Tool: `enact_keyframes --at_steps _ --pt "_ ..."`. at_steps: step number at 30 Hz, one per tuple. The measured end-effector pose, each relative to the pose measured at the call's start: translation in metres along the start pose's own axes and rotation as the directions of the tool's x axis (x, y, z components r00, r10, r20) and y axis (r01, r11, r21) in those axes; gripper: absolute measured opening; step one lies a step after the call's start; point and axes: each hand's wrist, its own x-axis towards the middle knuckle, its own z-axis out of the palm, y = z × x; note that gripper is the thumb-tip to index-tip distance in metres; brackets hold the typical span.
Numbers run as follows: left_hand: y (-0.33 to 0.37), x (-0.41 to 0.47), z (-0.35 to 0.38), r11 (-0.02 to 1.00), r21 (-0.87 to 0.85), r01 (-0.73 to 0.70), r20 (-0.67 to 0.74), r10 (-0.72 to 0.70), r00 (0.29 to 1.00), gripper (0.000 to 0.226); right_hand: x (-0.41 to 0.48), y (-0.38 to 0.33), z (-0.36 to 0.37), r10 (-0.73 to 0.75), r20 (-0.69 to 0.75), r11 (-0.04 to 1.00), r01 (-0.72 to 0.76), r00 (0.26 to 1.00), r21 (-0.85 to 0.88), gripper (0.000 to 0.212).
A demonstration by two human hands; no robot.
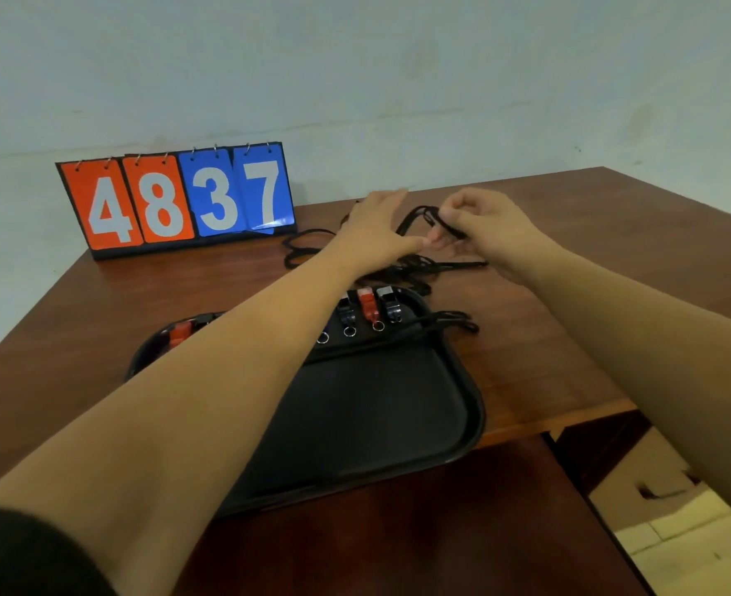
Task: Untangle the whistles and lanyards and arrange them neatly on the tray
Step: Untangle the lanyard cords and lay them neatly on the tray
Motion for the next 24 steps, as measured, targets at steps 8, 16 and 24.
enact_keyframes --at_steps 8,16,24 --pt "0.016 -0.005 -0.028 0.975 -0.222 -0.008 -0.137 -0.023 0.990 0.027 -0.003 -0.025 -0.025 0.050 -0.026 0.807 -0.025 0.998 0.590 0.014" --pt "0.019 -0.028 -0.062 0.930 -0.366 -0.022 -0.232 -0.069 0.970 0.023 -0.019 -0.009 -0.038 0.281 -0.248 0.783 -0.072 0.927 0.617 0.010" --pt "0.018 -0.025 -0.081 0.964 -0.245 -0.107 -0.389 0.003 0.921 0.011 -0.033 -0.024 -0.022 0.255 -0.207 0.895 -0.149 0.945 0.422 0.017"
